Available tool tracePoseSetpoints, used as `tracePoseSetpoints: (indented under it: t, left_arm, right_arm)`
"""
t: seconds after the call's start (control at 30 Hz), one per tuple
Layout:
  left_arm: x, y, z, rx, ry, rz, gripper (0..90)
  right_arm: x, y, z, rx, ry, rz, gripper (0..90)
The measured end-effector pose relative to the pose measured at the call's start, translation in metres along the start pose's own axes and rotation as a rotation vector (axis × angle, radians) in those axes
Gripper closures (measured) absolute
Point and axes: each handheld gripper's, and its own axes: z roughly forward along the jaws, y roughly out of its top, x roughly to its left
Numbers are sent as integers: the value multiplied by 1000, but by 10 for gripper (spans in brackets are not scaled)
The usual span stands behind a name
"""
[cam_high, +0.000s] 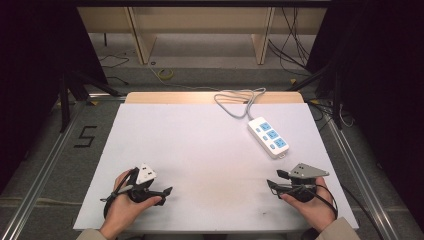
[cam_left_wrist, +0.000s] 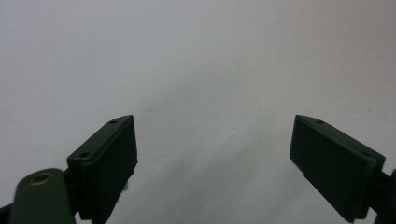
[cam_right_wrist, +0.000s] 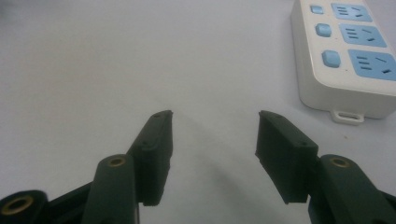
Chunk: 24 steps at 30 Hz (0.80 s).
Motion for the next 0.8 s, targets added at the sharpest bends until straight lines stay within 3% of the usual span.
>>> tracePoseSetpoints:
  t: [0.17, 0.2, 0.53, 0.8]
  left_arm:
    - [0, 0, 1, 5, 8, 15, 146]
    - [0, 0, 1, 6, 8, 15, 147]
    - [-2, 1, 2, 13, 12, 30, 151]
    - [-3, 1, 3, 11, 11, 26, 155]
  right_arm:
    - [-1, 0, -2, 22, -15, -5, 563]
    - [-2, 1, -3, 28, -26, -7, 625]
    - [-3, 4, -7, 71, -52, -16, 869]
    - [-3, 9, -7, 96, -68, -27, 900]
